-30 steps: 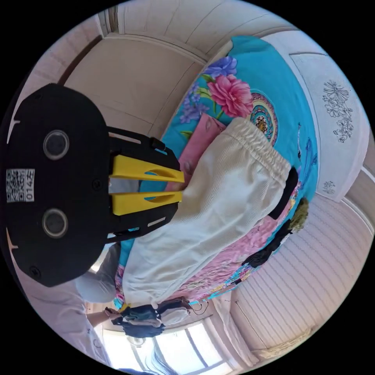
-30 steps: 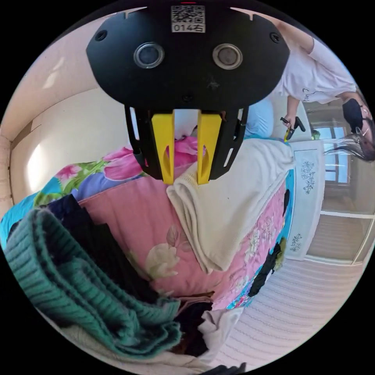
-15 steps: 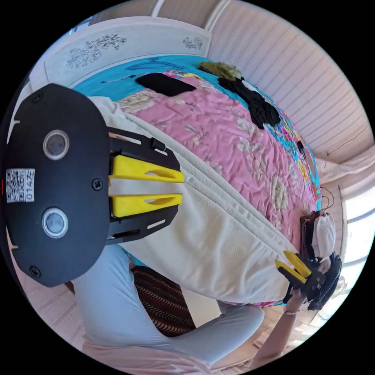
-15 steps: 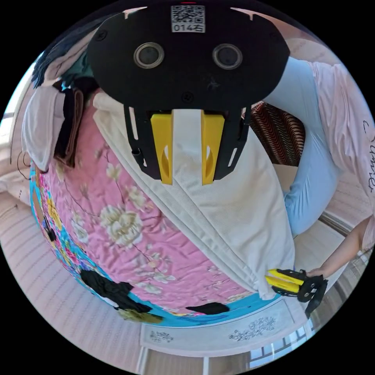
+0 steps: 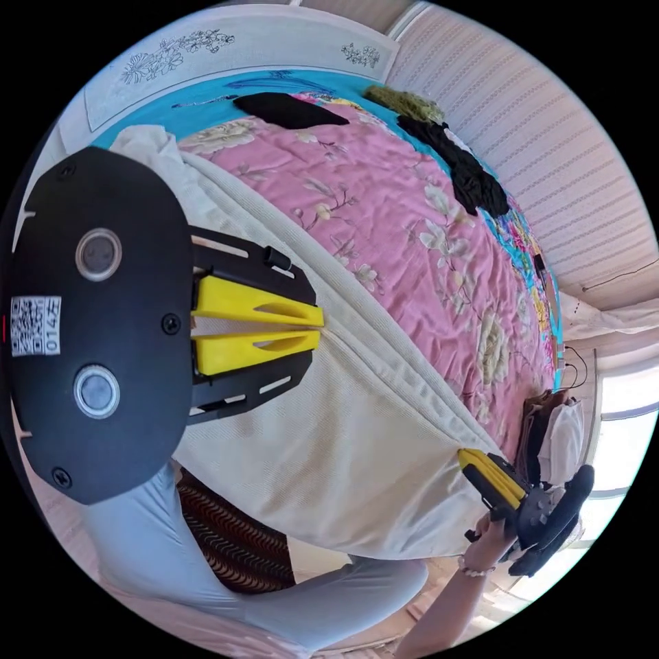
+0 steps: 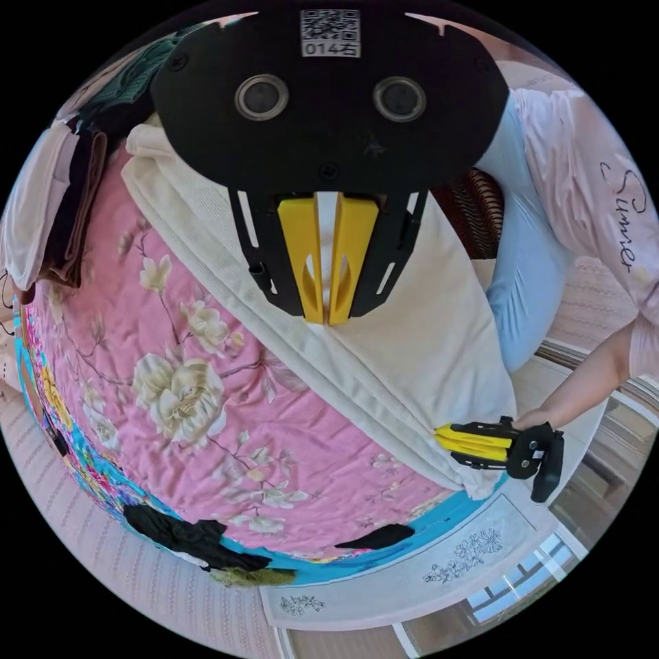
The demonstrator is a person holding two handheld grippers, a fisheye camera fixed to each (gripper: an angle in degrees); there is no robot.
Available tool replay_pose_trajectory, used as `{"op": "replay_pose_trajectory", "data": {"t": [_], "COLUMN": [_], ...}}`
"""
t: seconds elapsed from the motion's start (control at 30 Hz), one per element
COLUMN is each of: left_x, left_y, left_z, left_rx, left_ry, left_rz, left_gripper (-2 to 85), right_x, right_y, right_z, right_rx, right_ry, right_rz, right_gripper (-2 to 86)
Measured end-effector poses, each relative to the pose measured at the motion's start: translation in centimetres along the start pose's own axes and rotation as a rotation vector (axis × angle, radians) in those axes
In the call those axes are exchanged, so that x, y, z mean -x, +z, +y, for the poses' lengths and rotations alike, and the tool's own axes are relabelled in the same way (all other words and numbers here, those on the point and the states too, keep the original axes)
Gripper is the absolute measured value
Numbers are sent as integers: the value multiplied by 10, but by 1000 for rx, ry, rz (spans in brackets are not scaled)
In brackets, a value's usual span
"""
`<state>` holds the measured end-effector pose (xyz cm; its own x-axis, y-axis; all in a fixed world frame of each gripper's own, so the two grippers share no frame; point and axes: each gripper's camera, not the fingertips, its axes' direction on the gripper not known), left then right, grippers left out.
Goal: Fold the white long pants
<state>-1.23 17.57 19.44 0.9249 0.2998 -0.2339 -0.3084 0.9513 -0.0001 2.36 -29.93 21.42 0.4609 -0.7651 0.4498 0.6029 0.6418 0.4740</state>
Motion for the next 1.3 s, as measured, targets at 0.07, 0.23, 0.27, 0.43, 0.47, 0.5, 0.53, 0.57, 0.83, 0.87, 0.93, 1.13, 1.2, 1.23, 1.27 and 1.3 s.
{"op": "replay_pose_trajectory", "data": {"t": [0.07,0.23,0.27,0.43,0.47,0.5,0.53,0.57,0.83,0.87,0.93,1.13,1.2,1.23,1.27,1.3], "left_x": [0,10,10,-6,-9,-11,-14,-15,-34,-46,-69,-177,-210,-230,-248,-258], "left_y": [-17,7,33,95,96,96,96,94,34,29,29,66,78,86,95,99], "left_z": [-12,-46,-54,-56,-58,-58,-58,-57,-65,-77,-102,-218,-258,-284,-310,-322], "left_rx": [-45,-43,12,16,19,16,5,-4,-181,-188,-179,-177,-184,-184,-176,-172], "left_ry": [-4,-72,-92,-172,-169,-163,-148,-152,-136,-98,-25,189,230,257,275,287], "left_rz": [-24,-37,-25,-33,-31,-29,-24,-10,26,66,104,205,247,272,291,302], "left_gripper": [-10,-10,-10,-10,-9,-9,-9,-8,-10,-10,-9,-1,4,10,16,20], "right_x": [-15,-46,-53,-81,-88,-90,-92,-95,-151,-160,-174,-202,-214,-224,-233,-236], "right_y": [-28,-22,-6,29,24,20,10,-4,-108,-118,-122,-96,-91,-92,-92,-92], "right_z": [2,-10,-12,14,26,32,47,66,273,309,358,480,500,508,516,521], "right_rx": [-56,8,45,6,-22,-41,-83,-134,-429,-463,-490,-725,-714,-639,-578,-570], "right_ry": [23,71,98,250,282,285,286,294,623,700,812,920,898,885,874,866], "right_rz": [-42,-38,-26,-58,-90,-99,-121,-131,59,103,133,-109,-192,-205,-193,-193], "right_gripper": [6,6,7,11,12,13,16,19,56,58,63,92,100,102,104,102]}}
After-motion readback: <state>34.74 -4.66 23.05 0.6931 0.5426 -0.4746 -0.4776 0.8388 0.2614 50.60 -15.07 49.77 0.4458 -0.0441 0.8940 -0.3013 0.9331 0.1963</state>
